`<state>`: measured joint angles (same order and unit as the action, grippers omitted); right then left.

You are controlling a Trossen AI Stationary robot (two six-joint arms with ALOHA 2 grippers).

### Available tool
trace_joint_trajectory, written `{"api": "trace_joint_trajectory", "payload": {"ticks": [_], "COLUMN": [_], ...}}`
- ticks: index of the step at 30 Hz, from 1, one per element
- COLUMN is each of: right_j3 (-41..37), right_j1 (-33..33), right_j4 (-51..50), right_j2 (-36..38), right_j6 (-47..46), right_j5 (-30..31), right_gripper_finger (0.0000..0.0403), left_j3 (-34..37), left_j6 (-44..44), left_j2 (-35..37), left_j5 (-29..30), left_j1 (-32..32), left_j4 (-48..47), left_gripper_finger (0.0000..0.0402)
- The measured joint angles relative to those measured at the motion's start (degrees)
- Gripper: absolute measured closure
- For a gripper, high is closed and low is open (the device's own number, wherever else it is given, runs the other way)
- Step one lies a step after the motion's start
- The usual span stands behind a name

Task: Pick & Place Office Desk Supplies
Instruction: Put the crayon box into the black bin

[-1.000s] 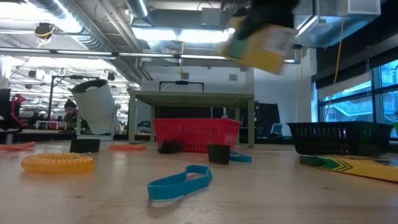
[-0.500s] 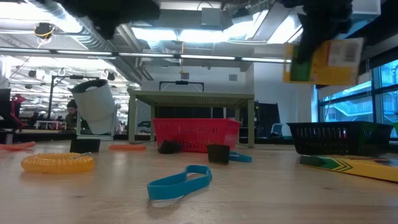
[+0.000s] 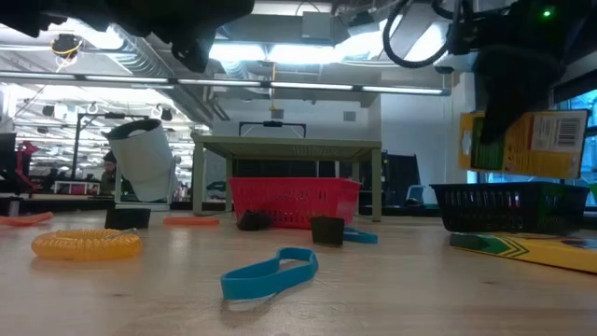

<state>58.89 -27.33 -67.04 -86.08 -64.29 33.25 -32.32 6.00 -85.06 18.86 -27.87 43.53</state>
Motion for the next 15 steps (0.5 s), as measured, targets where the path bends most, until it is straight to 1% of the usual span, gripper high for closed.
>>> {"api": "trace_joint_trajectory", "payload": {"ticks": [5,7,11,15], "right_j3": [-0.02,-0.02,-0.02,-0.02], "right_j1": [0.7,0.9,1.53,1.64], "right_j4": [-0.05,0.11,0.39,2.57], "right_j2": [-0.58,-0.99,-2.13,-2.93], "right_j6": [8.66,14.42,23.99,32.36], "right_j5": [-0.2,-1.63,-6.0,-6.11], "right_gripper_finger": [0.0372,0.0372,0.0372,0.0372], "left_j3": [0.0,0.0,-0.02,-0.02], "left_j6": [-1.25,-1.27,-1.27,-1.27], "left_j2": [0.0,0.0,0.0,0.0], "left_j5": [-1.01,-1.8,-5.62,-7.25], "left_j1": [1.5,2.09,3.57,4.82], "left_j4": [-0.2,-0.62,-1.29,-1.62], "left_gripper_finger": [0.036,0.0362,0.0363,0.0362]}}
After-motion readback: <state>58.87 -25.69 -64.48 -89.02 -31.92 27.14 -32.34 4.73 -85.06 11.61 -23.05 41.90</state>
